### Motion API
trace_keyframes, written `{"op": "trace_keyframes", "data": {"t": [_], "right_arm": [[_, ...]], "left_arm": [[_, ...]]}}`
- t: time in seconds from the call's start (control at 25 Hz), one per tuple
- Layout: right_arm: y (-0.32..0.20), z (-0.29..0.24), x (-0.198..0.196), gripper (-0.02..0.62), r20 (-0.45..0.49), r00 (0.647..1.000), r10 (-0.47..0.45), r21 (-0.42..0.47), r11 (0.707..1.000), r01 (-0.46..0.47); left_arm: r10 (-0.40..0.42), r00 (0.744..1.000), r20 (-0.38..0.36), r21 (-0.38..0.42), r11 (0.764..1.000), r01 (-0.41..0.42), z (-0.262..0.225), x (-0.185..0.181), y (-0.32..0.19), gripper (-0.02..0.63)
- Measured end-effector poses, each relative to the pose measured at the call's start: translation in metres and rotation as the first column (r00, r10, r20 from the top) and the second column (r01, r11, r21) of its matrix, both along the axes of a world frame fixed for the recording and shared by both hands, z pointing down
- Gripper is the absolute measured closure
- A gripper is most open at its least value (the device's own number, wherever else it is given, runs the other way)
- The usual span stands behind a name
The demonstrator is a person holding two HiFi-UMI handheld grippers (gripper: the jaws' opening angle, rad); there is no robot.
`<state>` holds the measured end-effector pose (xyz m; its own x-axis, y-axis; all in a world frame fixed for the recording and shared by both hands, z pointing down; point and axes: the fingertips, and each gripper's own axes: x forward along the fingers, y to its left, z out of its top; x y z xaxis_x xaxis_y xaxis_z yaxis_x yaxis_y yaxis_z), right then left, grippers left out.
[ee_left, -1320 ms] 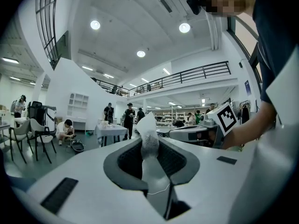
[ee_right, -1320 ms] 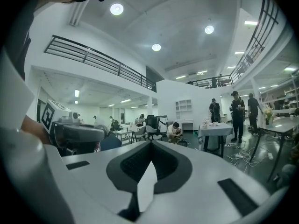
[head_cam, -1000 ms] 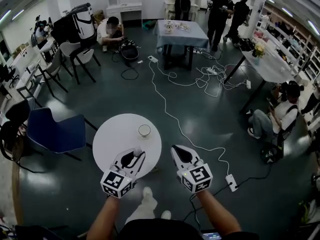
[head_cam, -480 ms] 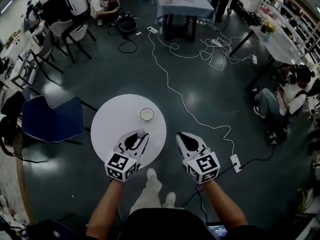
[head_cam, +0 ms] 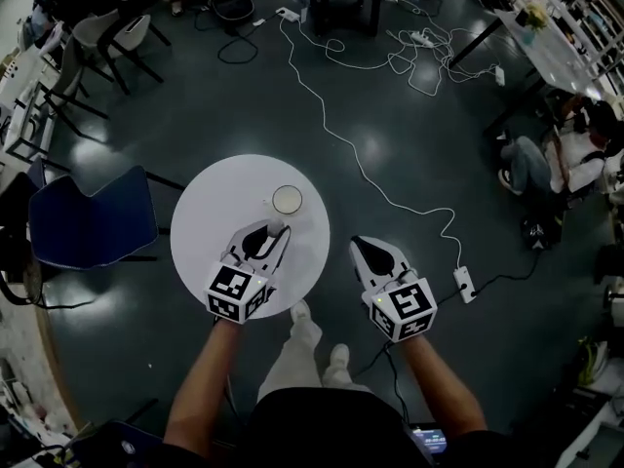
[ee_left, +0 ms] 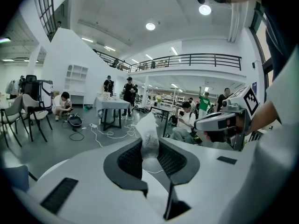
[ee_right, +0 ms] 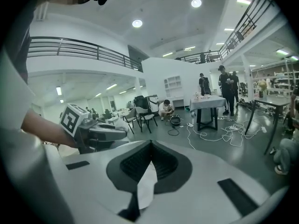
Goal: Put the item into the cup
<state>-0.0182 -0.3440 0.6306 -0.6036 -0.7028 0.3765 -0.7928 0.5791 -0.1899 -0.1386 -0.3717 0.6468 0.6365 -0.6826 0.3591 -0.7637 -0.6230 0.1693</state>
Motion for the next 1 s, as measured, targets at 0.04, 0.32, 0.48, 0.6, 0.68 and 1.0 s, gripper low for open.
{"op": "trace_keyframes", "data": {"t": [0.04,0.32,0.48,0.6,0.68,1.0], "right_arm": [[-0.004,0.004,-0.002,0.586,-0.011,1.0,0.004,-0.001,1.0,-0.004],[-0.018,0.031,-0.015,0.586,-0.099,0.995,0.021,-0.014,1.0,-0.022],[-0.02,0.042,-0.016,0.586,-0.106,0.994,0.038,-0.041,0.998,-0.042],[-0.023,0.051,-0.01,0.586,-0.109,0.993,0.053,-0.049,0.997,-0.058],[-0.02,0.06,-0.01,0.586,-0.11,0.992,0.065,-0.059,0.996,-0.071],[-0.005,0.088,-0.007,0.586,-0.121,0.99,0.076,-0.104,0.991,-0.088]], "left_arm": [[0.006,1.0,0.001,-0.007,1.0,-0.006,0.005,-0.002,-0.005,0.515],[0.064,0.998,0.016,-0.052,0.997,-0.063,0.035,-0.012,-0.029,0.515],[0.083,0.996,0.022,-0.074,0.994,-0.081,0.047,-0.015,-0.038,0.515],[0.106,0.994,0.037,-0.077,0.992,-0.103,0.057,-0.011,-0.046,0.515],[0.126,0.991,0.051,-0.087,0.989,-0.121,0.068,-0.011,-0.047,0.515],[0.158,0.984,0.079,-0.108,0.983,-0.149,0.094,-0.008,-0.05,0.515]]}}
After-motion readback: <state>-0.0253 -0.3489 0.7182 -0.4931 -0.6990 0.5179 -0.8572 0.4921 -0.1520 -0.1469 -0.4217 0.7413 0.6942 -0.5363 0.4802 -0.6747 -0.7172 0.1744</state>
